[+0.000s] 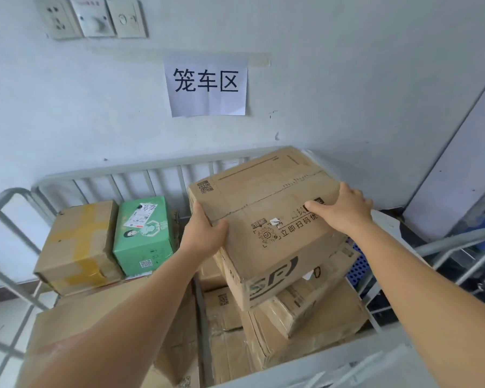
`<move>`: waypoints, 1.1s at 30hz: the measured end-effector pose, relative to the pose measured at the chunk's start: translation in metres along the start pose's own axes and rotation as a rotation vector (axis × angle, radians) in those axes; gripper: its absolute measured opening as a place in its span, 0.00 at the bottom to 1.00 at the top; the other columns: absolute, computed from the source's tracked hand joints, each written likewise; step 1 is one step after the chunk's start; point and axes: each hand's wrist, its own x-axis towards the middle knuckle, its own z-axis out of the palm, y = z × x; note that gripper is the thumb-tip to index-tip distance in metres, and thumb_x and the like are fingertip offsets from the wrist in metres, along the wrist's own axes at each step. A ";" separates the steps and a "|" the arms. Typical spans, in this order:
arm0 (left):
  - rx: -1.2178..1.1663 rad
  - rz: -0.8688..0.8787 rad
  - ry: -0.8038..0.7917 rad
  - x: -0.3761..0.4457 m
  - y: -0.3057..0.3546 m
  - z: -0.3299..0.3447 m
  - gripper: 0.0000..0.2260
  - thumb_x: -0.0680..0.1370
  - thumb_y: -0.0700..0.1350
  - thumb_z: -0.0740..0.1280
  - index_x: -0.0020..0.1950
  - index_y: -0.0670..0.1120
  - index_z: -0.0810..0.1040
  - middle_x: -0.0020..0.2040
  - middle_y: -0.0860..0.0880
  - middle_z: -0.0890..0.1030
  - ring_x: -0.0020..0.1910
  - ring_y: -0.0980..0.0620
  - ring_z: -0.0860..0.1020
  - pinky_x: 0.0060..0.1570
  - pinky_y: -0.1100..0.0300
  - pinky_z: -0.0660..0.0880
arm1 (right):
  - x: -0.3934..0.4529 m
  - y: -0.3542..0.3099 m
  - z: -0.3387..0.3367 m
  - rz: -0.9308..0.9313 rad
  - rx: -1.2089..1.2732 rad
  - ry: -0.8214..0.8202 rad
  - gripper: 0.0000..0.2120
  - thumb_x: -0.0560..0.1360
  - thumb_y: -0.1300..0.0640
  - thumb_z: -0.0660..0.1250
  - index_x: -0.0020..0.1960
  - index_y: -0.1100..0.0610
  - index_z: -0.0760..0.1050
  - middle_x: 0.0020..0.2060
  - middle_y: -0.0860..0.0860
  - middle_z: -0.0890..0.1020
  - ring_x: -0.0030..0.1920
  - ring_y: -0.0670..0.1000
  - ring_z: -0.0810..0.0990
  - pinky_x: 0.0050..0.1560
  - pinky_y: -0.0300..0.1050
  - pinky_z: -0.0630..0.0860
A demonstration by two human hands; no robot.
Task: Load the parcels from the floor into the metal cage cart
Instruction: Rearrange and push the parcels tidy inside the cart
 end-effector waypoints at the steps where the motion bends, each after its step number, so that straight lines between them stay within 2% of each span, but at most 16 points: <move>1: -0.019 -0.009 0.025 -0.003 -0.005 -0.011 0.24 0.76 0.44 0.65 0.70 0.51 0.63 0.56 0.53 0.78 0.47 0.53 0.77 0.46 0.61 0.73 | -0.005 -0.010 0.002 -0.023 0.007 0.001 0.48 0.69 0.32 0.68 0.77 0.57 0.55 0.72 0.60 0.63 0.72 0.64 0.59 0.69 0.58 0.62; 4: -0.053 -0.069 0.094 -0.016 -0.024 -0.042 0.23 0.75 0.44 0.66 0.69 0.50 0.64 0.57 0.51 0.77 0.52 0.47 0.77 0.52 0.55 0.74 | -0.020 -0.040 0.015 -0.090 0.002 -0.015 0.49 0.69 0.32 0.68 0.78 0.57 0.52 0.74 0.58 0.62 0.74 0.63 0.57 0.71 0.59 0.60; 8: -0.117 -0.164 0.147 -0.041 -0.060 -0.076 0.24 0.75 0.43 0.65 0.70 0.49 0.64 0.57 0.50 0.78 0.52 0.48 0.77 0.45 0.59 0.73 | -0.041 -0.077 0.044 -0.166 -0.002 -0.048 0.50 0.66 0.31 0.69 0.77 0.57 0.55 0.73 0.58 0.64 0.72 0.63 0.59 0.68 0.57 0.63; 12: -0.107 -0.238 0.188 -0.063 -0.094 -0.099 0.27 0.75 0.42 0.67 0.72 0.48 0.61 0.55 0.52 0.75 0.51 0.49 0.74 0.49 0.58 0.70 | -0.062 -0.106 0.074 -0.246 -0.039 -0.103 0.50 0.69 0.35 0.70 0.79 0.58 0.52 0.76 0.58 0.59 0.75 0.61 0.55 0.74 0.55 0.57; 14: -0.116 -0.285 0.202 -0.070 -0.110 -0.108 0.29 0.75 0.42 0.67 0.73 0.47 0.59 0.59 0.50 0.75 0.53 0.49 0.74 0.50 0.57 0.71 | -0.069 -0.117 0.089 -0.277 -0.042 -0.134 0.50 0.70 0.36 0.70 0.79 0.58 0.51 0.76 0.58 0.58 0.76 0.60 0.54 0.74 0.54 0.55; 17: -0.122 -0.372 0.209 -0.077 -0.132 -0.118 0.33 0.74 0.44 0.67 0.75 0.48 0.54 0.60 0.46 0.76 0.53 0.46 0.77 0.44 0.55 0.77 | -0.074 -0.132 0.111 -0.312 -0.035 -0.179 0.49 0.69 0.37 0.71 0.79 0.57 0.53 0.75 0.57 0.60 0.74 0.61 0.55 0.72 0.53 0.56; 21: -0.119 -0.469 0.218 -0.083 -0.151 -0.121 0.39 0.71 0.47 0.69 0.76 0.52 0.50 0.61 0.45 0.75 0.55 0.42 0.78 0.52 0.46 0.79 | -0.070 -0.152 0.131 -0.377 -0.068 -0.206 0.48 0.69 0.36 0.71 0.78 0.56 0.54 0.74 0.55 0.61 0.74 0.61 0.56 0.71 0.54 0.59; 24: -0.094 -0.542 0.229 -0.084 -0.162 -0.120 0.39 0.74 0.47 0.69 0.77 0.50 0.48 0.60 0.44 0.74 0.54 0.42 0.77 0.53 0.48 0.78 | -0.065 -0.168 0.142 -0.430 -0.093 -0.232 0.46 0.69 0.38 0.71 0.78 0.55 0.56 0.74 0.54 0.62 0.74 0.60 0.56 0.70 0.55 0.61; 27: -0.081 -0.590 0.267 -0.085 -0.174 -0.125 0.40 0.75 0.47 0.69 0.78 0.48 0.46 0.64 0.43 0.73 0.56 0.42 0.76 0.54 0.48 0.77 | -0.065 -0.182 0.156 -0.473 -0.107 -0.283 0.46 0.70 0.39 0.71 0.78 0.54 0.54 0.75 0.53 0.61 0.74 0.59 0.54 0.71 0.56 0.60; 30: -0.061 -0.615 0.297 -0.085 -0.185 -0.134 0.41 0.75 0.46 0.69 0.79 0.47 0.45 0.66 0.42 0.72 0.57 0.43 0.74 0.52 0.53 0.74 | -0.066 -0.189 0.175 -0.489 -0.126 -0.341 0.46 0.70 0.38 0.71 0.79 0.54 0.53 0.75 0.53 0.60 0.75 0.60 0.54 0.72 0.56 0.59; 33: -0.023 -0.619 0.289 -0.082 -0.193 -0.139 0.44 0.75 0.46 0.70 0.79 0.47 0.41 0.68 0.41 0.71 0.63 0.41 0.73 0.51 0.55 0.72 | -0.065 -0.192 0.192 -0.480 -0.121 -0.340 0.46 0.70 0.38 0.70 0.79 0.54 0.52 0.76 0.55 0.58 0.75 0.61 0.54 0.73 0.55 0.56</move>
